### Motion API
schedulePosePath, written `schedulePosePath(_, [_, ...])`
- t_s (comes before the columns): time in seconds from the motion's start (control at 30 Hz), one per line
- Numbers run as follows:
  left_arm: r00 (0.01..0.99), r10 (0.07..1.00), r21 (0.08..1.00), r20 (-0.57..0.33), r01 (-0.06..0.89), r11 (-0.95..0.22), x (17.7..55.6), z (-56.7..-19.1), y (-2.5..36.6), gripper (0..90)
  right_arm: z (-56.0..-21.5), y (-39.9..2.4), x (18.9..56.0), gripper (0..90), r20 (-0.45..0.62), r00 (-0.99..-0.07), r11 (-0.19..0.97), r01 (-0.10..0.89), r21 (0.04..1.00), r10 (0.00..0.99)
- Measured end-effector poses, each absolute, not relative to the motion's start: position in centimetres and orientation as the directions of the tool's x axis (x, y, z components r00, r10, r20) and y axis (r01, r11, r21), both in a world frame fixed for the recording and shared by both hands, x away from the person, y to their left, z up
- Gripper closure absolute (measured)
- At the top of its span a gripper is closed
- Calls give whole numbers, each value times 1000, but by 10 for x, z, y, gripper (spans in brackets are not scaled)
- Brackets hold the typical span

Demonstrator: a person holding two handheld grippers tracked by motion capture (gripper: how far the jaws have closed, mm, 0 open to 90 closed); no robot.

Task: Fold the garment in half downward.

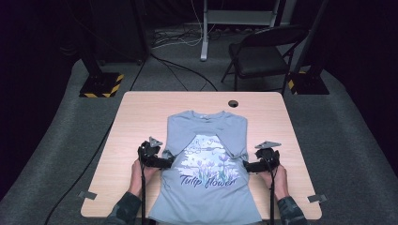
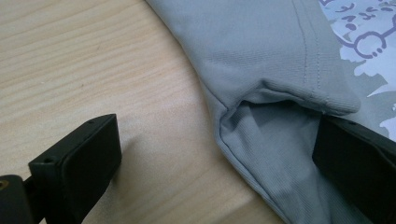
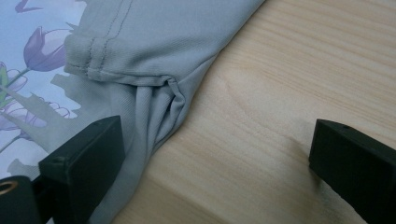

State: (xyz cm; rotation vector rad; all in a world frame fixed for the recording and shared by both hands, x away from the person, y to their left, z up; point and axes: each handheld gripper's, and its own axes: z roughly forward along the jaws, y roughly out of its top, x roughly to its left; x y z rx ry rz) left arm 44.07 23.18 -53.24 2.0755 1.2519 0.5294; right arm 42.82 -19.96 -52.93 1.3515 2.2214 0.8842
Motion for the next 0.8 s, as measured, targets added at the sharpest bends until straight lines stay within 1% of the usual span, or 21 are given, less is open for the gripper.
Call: schedulePosePath(0.8, [481, 876, 692, 15, 627, -356, 426, -531, 232, 10, -527, -198, 414, 23, -8, -474, 360, 657, 662, 880])
